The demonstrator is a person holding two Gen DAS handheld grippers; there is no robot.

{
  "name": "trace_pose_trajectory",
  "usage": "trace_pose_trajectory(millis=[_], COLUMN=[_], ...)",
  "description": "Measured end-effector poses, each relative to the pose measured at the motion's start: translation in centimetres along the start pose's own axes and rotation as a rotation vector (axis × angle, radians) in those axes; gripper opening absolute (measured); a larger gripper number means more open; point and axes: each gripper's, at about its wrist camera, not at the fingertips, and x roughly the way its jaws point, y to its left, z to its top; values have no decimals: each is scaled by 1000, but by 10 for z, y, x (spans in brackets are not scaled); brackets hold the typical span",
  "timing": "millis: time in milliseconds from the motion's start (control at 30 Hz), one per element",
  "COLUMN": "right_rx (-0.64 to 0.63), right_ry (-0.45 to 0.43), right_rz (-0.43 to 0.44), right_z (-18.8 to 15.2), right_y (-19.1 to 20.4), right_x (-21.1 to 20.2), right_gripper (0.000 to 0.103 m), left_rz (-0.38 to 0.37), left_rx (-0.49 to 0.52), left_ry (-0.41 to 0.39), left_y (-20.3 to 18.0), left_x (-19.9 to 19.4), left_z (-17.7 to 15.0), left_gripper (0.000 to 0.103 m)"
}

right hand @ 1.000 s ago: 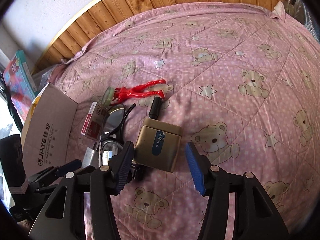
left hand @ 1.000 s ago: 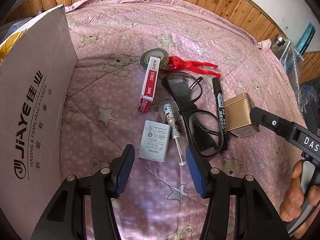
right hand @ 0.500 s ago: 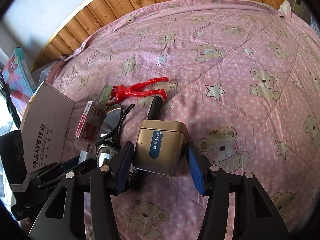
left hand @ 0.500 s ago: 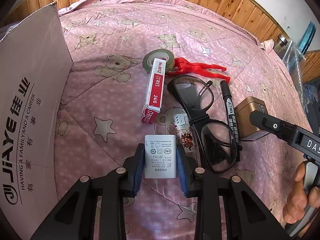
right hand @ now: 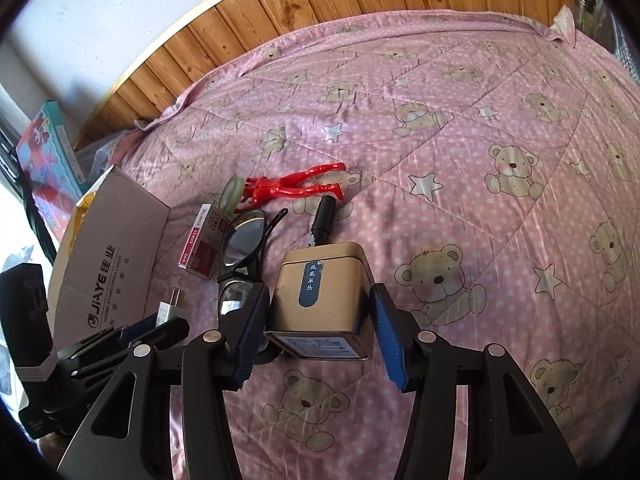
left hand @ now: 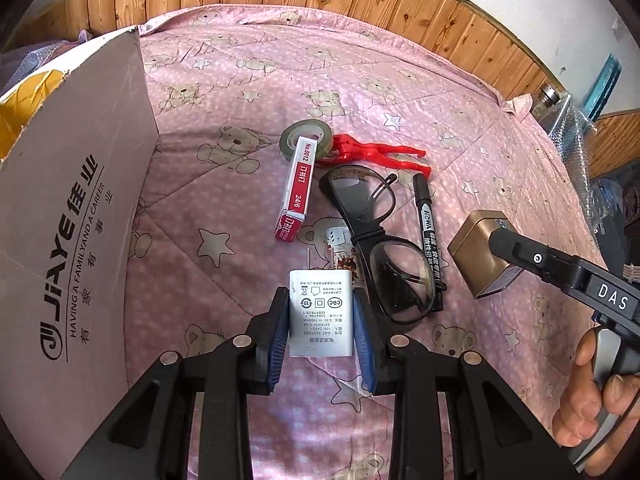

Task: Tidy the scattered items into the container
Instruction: 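Grasp the white charger with the left tool while the right tool grasps the gold tin, then lift the white charger and gold tin and carry them toward the box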

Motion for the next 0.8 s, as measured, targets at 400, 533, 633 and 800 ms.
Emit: trace_pose_trajectory(millis=[400,533,633,800], right_rx=[-14,-20,-25,-35], right_ry=[-40,-52,-61,-72], right_rz=[7,9,12,14], right_z=[-11,-13,-14,-16], right_y=[12,17,20,26], right_x=[-31,-41,-47,-55], right_gripper=[54,54,54,54], left_rz=[-25,-30,-30,-30], left_rx=[14,20,23,26], left_ry=[-59,-77,-89,-109], left_y=[-11,-14,-16,-17], left_x=[-38,-49,-56,-67], left_z=[-4,-6,-7,-11], left_gripper=[32,32,32,32])
